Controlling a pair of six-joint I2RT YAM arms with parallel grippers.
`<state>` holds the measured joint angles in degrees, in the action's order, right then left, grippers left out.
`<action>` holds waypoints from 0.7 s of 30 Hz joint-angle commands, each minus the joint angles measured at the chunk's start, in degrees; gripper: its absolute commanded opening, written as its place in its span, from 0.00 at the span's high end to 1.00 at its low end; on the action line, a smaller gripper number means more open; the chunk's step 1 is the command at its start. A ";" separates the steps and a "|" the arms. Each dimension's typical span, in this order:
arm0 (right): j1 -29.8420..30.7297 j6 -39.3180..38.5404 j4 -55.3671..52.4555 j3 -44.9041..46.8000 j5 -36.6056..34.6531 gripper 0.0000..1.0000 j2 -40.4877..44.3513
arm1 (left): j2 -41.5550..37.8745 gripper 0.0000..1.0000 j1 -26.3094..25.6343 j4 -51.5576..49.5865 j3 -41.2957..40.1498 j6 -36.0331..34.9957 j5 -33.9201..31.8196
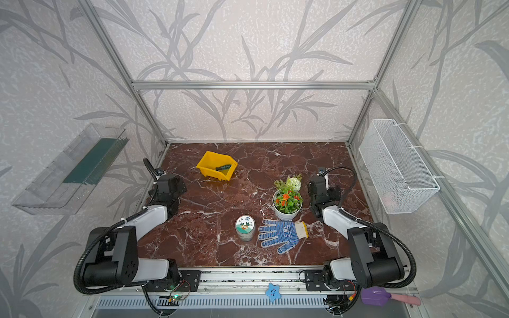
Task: Put the screwdriver in the bin
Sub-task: Reset both arms
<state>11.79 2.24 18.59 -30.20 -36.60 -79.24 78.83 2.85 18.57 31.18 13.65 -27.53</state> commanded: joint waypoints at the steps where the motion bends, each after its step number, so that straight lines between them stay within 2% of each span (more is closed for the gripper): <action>1: 1.22 0.30 9.45 2.00 0.14 0.01 0.02 | 1.19 0.01 0.13 11.45 -2.85 1.06 -2.47; 5: 1.56 -0.51 25.67 9.10 3.25 0.01 -0.94 | 5.78 0.01 0.28 18.21 -3.73 -1.48 0.97; 8: 2.18 -5.47 36.45 12.82 7.18 0.01 -3.08 | 4.30 0.01 -0.62 18.42 -4.96 -5.04 9.79; 10: 2.27 -6.47 38.44 14.28 11.32 0.01 -2.96 | 6.54 0.01 -1.76 32.72 -11.01 -8.59 14.83; 12: 2.14 -7.11 39.34 15.09 16.33 0.01 -3.53 | 12.86 0.01 -4.04 54.01 -17.62 -12.95 13.20; 13: 1.38 -7.28 41.95 15.58 18.71 0.01 -5.71 | 14.74 0.01 -5.51 59.40 -18.88 -13.91 9.62; 16: 0.87 -10.92 59.08 16.48 18.76 0.01 -16.00 | 12.64 0.01 -5.91 51.70 -16.44 -13.28 7.79; 18: 0.15 -9.03 54.55 16.33 19.19 0.01 -13.78 | 12.33 0.01 -5.85 45.45 -13.46 -12.73 6.89; 20: -3.71 -5.02 47.02 13.47 23.36 0.01 -12.17 | 11.78 0.01 -4.52 37.77 -9.92 -10.34 5.99; 21: -5.77 -3.27 44.10 11.90 25.02 0.01 -12.06 | 11.36 0.01 -3.75 37.55 -10.18 -9.41 7.39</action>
<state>9.72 -4.67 63.57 -14.96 -16.51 -93.14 91.72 -2.37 58.61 18.74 2.66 -19.42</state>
